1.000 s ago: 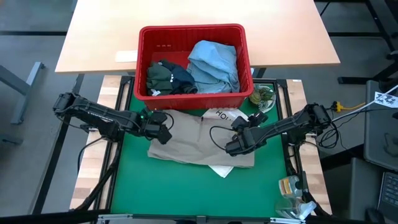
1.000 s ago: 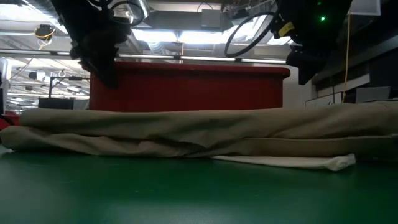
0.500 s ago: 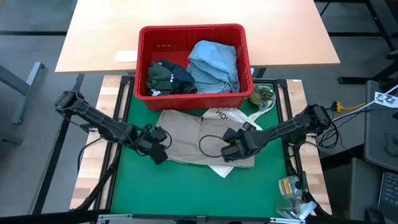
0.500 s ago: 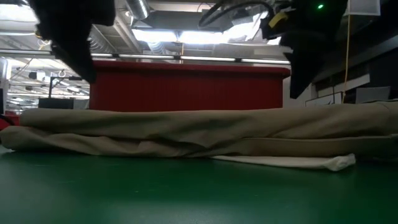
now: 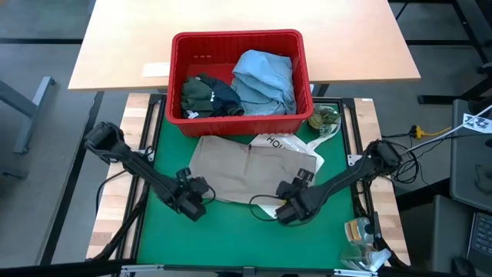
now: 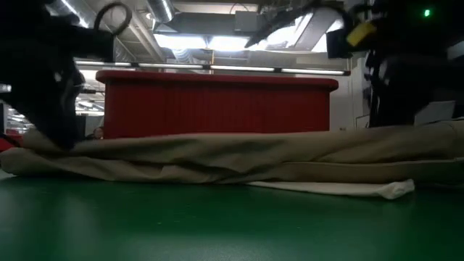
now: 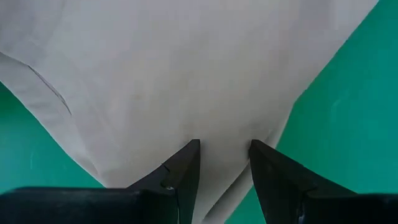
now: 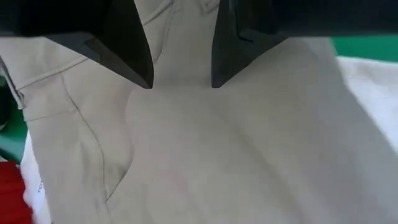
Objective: Fold Laundry from Bin
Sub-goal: Fold the brown shorts
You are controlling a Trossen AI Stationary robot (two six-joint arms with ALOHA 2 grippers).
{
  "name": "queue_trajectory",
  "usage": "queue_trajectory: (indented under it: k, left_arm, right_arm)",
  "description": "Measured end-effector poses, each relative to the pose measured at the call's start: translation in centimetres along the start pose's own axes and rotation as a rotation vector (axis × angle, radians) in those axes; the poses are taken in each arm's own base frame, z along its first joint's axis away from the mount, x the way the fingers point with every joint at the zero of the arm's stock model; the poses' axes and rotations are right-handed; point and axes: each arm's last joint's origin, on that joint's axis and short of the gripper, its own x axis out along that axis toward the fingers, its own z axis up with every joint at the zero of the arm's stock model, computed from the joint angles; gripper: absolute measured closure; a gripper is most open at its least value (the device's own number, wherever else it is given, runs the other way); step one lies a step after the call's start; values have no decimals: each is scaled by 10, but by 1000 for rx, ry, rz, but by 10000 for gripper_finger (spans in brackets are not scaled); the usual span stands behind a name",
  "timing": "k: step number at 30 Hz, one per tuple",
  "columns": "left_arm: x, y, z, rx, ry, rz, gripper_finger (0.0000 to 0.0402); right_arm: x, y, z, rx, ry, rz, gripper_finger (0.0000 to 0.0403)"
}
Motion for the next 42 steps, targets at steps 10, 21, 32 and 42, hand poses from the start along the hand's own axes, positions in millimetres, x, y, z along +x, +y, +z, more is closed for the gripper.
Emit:
queue_trajectory:
  k: [10,21,32,42]
  left_arm:
    - [22,-10,-8,39,122,29,266]
    - [-6,-9,6,13,101,-62,266]
    - [-31,-5,49,0,-163,-83,266]
    - [9,30,94,-91,-292,-82,266]
  right_arm:
    - [24,11,0,-21,74,-45,239]
    - [4,-6,-3,-19,95,-27,240]
    - [-32,-44,-7,-33,-13,-130,240]
    - [12,-73,-11,-8,133,-278,240]
